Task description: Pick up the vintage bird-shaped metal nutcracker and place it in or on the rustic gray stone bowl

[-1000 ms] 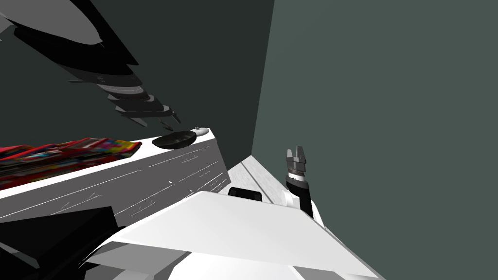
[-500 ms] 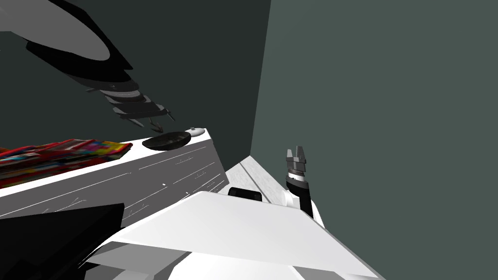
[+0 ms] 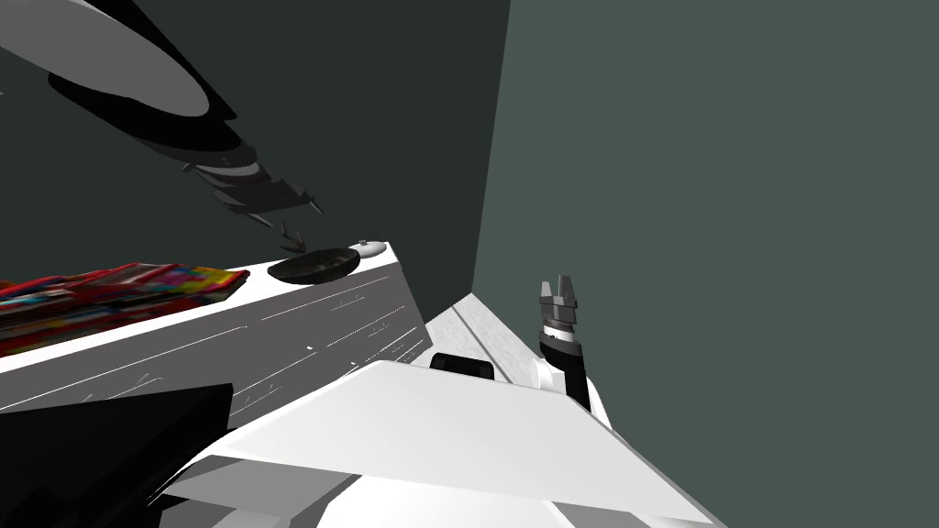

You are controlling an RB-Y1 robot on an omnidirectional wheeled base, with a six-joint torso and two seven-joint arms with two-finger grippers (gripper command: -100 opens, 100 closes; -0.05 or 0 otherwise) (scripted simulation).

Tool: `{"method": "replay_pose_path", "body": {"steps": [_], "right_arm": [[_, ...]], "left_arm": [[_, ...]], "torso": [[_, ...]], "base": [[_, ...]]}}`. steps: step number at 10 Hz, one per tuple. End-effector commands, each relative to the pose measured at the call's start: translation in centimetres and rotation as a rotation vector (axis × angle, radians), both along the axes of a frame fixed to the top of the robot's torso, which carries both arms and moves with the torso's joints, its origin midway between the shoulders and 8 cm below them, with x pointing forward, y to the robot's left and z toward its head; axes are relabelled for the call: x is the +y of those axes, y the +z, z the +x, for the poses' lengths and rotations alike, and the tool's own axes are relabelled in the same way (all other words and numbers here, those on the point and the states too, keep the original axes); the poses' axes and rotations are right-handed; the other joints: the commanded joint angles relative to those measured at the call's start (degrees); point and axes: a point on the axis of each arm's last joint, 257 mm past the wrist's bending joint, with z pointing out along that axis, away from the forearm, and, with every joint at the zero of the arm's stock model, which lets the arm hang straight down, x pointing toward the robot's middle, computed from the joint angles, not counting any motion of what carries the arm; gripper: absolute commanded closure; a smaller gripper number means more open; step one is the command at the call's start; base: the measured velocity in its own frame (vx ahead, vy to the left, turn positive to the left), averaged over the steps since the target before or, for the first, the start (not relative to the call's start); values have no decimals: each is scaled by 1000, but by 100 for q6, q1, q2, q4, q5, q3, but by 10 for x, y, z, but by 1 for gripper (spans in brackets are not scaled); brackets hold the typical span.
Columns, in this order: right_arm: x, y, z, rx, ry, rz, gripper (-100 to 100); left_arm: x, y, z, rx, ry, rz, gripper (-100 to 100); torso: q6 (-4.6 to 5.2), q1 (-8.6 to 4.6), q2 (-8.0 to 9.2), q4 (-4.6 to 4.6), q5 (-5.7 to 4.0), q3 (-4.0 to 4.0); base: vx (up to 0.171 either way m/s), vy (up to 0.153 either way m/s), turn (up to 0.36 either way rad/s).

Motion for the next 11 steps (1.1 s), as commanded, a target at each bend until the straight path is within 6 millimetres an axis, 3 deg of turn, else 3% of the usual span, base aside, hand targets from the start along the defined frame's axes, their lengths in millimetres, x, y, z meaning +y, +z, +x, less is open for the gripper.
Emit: {"method": "replay_pose_path", "body": {"steps": [1,2,4,11], "right_arm": [[0,0,0,0,0,0,0],[0,0,0,0,0,0,0],[0,0,0,0,0,0,0],[0,0,0,0,0,0,0]], "left_arm": [[0,3,7,-33,-15,8,-100],[-3,16,-11,-21,-4,6,-100],[-5,23,-18,-22,-2,6,-100],[-17,60,-76,-25,15,7,-100]], "torso": [[0,0,0,0,0,0],[0,-1,0,0,0,0],[0,7,-22,-4,0,-12],[0,9,-21,-5,3,-13]], "base": [[0,0,0],[43,13,-30],[69,25,-17],[56,23,-18]]}}
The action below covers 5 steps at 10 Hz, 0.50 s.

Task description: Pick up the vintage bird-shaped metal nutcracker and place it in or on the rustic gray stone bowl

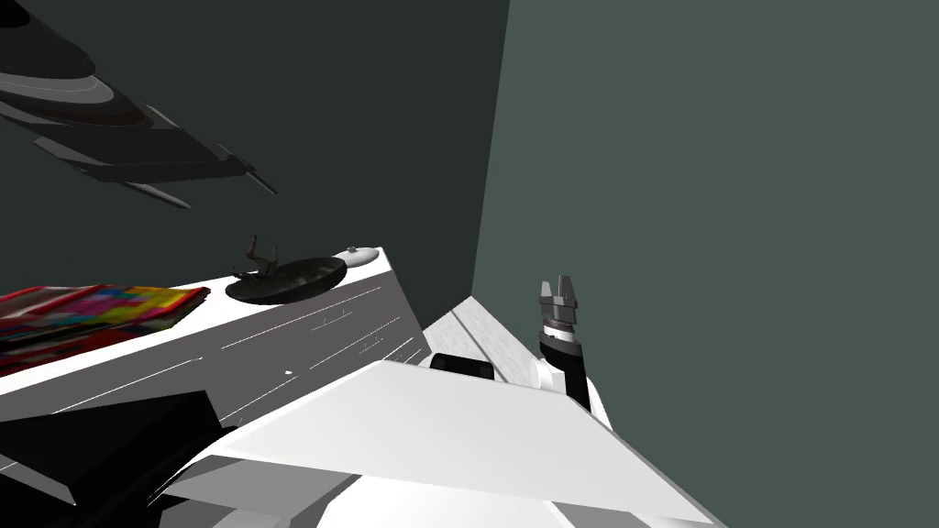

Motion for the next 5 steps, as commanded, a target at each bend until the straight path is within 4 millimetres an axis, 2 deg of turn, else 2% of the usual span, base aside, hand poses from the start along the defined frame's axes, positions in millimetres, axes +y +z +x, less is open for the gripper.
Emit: {"method": "replay_pose_path", "body": {"steps": [1,2,5], "right_arm": [[0,0,0,0,0,0,0],[0,0,0,0,0,0,0],[0,0,0,0,0,0,0]], "left_arm": [[0,0,0,0,0,0,-100],[0,0,-1,2,2,0,0],[0,0,-1,2,1,0,0]], "torso": [[0,0,0,0,0,0],[1,-4,8,1,0,4],[0,-10,20,5,-2,12]], "base": [[26,14,-3],[0,0,0],[0,0,0]]}}
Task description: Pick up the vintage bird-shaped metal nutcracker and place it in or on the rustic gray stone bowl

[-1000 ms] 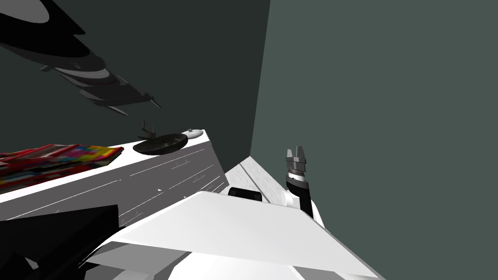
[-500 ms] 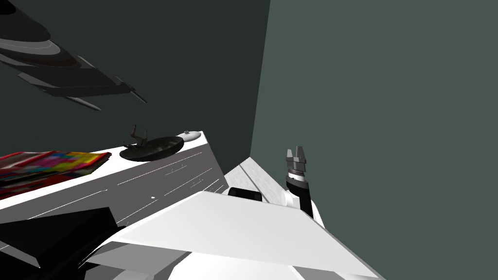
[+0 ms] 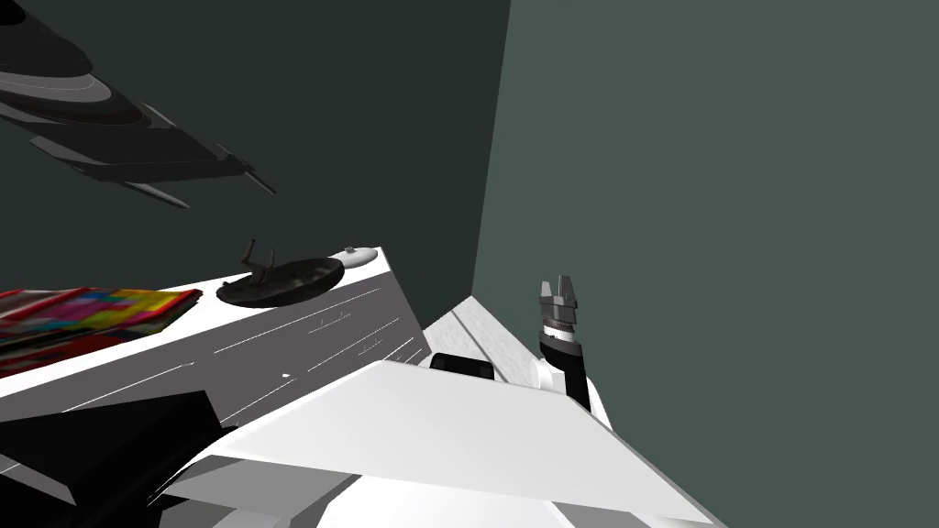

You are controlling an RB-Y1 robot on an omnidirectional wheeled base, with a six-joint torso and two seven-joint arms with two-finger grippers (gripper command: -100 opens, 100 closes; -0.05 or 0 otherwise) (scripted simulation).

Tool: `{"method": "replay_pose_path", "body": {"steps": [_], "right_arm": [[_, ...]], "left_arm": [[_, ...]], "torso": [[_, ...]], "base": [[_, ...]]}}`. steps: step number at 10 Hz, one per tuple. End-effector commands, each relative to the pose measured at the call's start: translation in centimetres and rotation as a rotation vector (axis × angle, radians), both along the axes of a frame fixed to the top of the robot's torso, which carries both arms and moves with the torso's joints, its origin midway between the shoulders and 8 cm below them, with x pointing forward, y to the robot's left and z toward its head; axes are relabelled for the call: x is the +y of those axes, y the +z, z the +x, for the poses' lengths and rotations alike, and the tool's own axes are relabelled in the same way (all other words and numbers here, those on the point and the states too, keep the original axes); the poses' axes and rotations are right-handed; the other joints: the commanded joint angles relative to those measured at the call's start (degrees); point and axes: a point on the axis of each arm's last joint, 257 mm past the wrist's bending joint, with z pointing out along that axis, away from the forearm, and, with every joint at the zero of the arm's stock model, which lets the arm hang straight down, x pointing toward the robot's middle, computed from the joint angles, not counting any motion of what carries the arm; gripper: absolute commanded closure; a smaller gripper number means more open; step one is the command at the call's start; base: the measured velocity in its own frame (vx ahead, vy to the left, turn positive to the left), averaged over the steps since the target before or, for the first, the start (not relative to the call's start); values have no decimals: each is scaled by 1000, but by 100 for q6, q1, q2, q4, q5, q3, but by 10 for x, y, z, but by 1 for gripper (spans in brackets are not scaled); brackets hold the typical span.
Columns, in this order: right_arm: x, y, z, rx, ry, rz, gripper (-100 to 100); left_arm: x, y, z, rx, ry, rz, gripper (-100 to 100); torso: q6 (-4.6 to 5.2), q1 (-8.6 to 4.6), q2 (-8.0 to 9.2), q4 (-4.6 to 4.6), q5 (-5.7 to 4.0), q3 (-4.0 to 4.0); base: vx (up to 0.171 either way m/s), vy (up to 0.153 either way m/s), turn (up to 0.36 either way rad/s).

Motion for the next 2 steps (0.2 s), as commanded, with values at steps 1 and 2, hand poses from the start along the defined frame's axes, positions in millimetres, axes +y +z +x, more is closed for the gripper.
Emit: {"method": "replay_pose_path", "body": {"steps": [1,2], "right_arm": [[0,0,0,0,0,0,0],[0,0,0,0,0,0,0]], "left_arm": [[0,0,0,0,0,0,0],[0,0,0,0,0,0,0]], "torso": [[0,0,0,0,0,0],[0,0,0,0,0,0]], "base": [[0,0,0],[0,0,0]]}}
